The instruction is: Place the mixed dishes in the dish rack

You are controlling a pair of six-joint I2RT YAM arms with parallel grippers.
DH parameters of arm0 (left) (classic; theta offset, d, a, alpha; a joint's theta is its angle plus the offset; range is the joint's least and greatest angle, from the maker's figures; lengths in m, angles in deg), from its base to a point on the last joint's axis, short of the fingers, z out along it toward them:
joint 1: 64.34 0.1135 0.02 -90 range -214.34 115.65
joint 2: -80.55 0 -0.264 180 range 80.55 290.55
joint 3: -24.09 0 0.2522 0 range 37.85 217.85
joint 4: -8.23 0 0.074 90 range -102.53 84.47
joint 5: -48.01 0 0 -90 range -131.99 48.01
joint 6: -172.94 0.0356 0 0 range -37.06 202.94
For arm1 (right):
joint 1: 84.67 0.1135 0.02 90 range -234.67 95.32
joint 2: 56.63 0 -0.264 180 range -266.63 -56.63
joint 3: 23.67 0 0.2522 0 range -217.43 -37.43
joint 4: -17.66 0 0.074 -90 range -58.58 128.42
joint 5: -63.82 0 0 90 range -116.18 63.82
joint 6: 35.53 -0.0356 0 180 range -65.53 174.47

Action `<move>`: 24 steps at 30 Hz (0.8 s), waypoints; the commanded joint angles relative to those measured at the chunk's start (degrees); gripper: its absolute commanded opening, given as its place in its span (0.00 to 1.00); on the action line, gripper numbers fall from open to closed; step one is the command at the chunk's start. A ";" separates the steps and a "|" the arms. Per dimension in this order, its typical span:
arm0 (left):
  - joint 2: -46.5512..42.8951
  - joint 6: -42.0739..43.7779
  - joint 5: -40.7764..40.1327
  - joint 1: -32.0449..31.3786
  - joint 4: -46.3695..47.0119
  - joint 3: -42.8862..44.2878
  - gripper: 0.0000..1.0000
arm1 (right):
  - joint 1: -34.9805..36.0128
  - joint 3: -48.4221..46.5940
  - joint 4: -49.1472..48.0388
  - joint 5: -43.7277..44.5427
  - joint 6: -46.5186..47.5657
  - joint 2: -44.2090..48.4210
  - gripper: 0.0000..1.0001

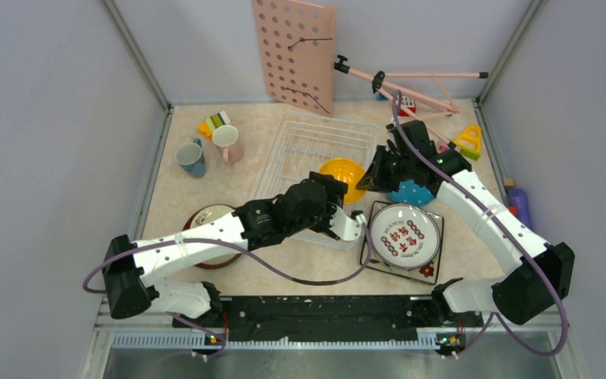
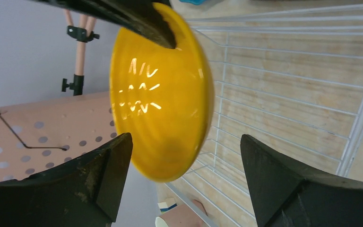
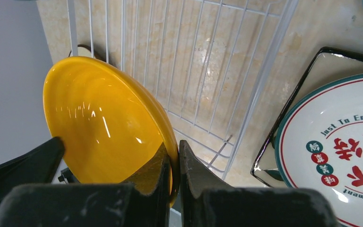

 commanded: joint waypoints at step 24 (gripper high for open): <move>-4.92 -13.39 9.07 -0.36 5.18 -1.88 0.00 | -9.67 4.15 -14.15 -3.30 -3.28 10.49 0.89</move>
